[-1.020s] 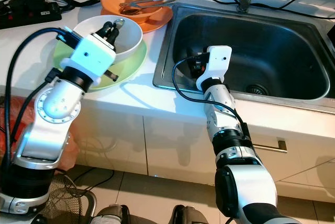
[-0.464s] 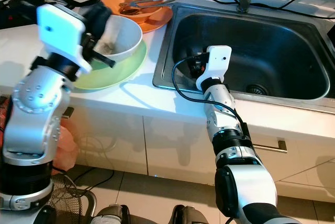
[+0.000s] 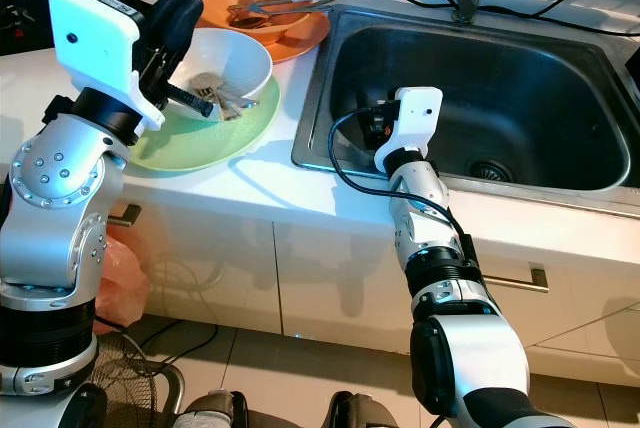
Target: Kitchen organization
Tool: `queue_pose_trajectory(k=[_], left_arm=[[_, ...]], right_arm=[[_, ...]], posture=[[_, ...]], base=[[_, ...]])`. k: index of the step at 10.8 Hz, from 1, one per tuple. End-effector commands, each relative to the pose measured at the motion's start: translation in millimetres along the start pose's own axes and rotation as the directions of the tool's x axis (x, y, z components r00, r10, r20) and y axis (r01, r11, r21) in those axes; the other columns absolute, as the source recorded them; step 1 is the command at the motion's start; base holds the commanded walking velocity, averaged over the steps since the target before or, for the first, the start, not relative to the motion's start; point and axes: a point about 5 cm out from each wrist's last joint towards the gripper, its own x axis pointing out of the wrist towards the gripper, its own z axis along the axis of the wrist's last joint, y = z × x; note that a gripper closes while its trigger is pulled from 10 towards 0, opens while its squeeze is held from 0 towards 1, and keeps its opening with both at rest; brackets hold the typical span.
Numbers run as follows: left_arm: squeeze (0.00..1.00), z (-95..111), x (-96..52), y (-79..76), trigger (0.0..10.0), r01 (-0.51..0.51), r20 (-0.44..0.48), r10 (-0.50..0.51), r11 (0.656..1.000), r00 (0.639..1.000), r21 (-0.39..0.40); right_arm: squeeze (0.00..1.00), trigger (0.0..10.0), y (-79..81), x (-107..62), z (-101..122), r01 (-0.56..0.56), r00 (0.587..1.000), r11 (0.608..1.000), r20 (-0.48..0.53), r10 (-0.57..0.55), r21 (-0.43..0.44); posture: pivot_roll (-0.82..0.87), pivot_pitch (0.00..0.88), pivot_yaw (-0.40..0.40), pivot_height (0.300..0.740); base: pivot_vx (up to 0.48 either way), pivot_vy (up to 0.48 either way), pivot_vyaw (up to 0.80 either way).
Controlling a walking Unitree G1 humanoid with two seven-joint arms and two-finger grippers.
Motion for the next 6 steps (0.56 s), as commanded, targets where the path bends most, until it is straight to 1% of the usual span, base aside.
queue_pose_trajectory(k=[1, 2, 3, 4, 5, 6], left_arm=[[0.0, 8, 2.1, 3.6, 10.0, -0.013, 0.034, 0.013, 1.0, 0.999, 0.014], [0.0, 7, 1.5, 5.1, 10.0, -0.019, 0.026, 0.019, 1.0, 0.999, 0.021], [0.0, 3, -2.0, 6.6, 10.0, 0.0, 0.0, 0.0, 0.999, 1.0, 0.05], [0.0, 2, -6.7, 6.3, 10.0, 0.035, -0.012, -0.035, 0.998, 0.999, 0.06], [0.0, 3, -13.6, 6.4, 10.0, 0.053, -0.01, -0.052, 0.997, 0.999, 0.048], [1.0, -2, -21.6, 7.1, 10.0, 0.054, -0.038, -0.051, 0.996, 0.998, 0.071]], right_arm=[[0.0, 10.0, -1.4, -9.2, -20, 0.018, 0.996, 0.999, -0.088, -0.016, 0.03], [0.0, 10.0, -1.1, -9.3, -21, 0.018, 0.996, 0.999, -0.089, -0.015, 0.031], [0.0, 10.0, 0.0, -9.2, -21, 0.017, 0.996, 0.999, -0.09, -0.014, 0.032], [0.0, 10.0, 0.8, -9.2, -21, 0.015, 0.996, 0.999, -0.09, -0.012, 0.033], [0.0, 10.0, 1.2, -9.2, -21, 0.014, 0.996, 0.999, -0.091, -0.011, 0.034], [0.0, 10.0, 1.1, -9.4, -22, 0.015, 0.996, 0.999, -0.093, -0.012, 0.035]], posture=[[0.16, 0.15, -0.076, 0.74], [0.16, 0.15, -0.076, 0.74], [0.16, 0.15, -0.075, 0.74], [0.16, 0.152, -0.074, 0.74], [0.16, 0.152, -0.074, 0.74], [0.16, 0.151, -0.074, 0.74]], base=[[0.0, 0.0, 0.0], [0.0, 0.0, 0.0], [0.0, 0.0, 0.0], [0.0, 0.0, 0.0], [0.0, 0.0, 0.0], [0.0, 0.0, 0.0]])
